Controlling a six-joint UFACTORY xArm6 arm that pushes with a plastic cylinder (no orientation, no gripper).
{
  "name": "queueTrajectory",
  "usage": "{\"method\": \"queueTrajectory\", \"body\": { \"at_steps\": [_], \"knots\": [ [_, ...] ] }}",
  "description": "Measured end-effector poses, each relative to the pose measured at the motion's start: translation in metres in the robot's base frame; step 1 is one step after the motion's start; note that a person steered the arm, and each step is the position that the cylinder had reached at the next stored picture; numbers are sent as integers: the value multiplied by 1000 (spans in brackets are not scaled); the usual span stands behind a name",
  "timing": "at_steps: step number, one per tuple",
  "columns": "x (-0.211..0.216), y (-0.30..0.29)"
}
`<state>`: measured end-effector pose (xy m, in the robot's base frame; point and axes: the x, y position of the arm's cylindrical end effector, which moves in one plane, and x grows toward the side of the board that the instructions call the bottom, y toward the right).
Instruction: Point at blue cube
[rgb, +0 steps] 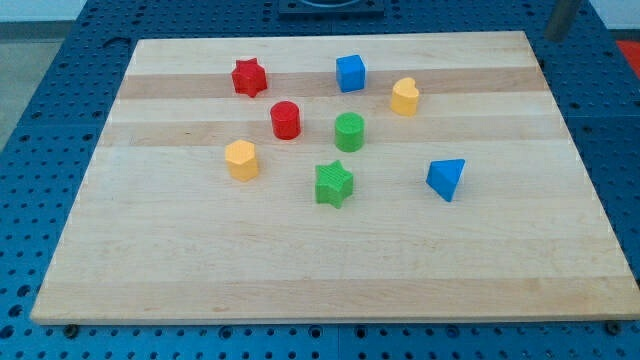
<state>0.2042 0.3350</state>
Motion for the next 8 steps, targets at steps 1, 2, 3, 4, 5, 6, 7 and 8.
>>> {"method": "queueTrajectory", "body": {
  "at_steps": [1,2,3,4,5,6,7,8],
  "knots": [
    [0,-9],
    [0,-10],
    [0,-15],
    [0,-32],
    [0,-50],
    [-1,-56],
    [-6,-66],
    [-8,-81]
  ]
}}
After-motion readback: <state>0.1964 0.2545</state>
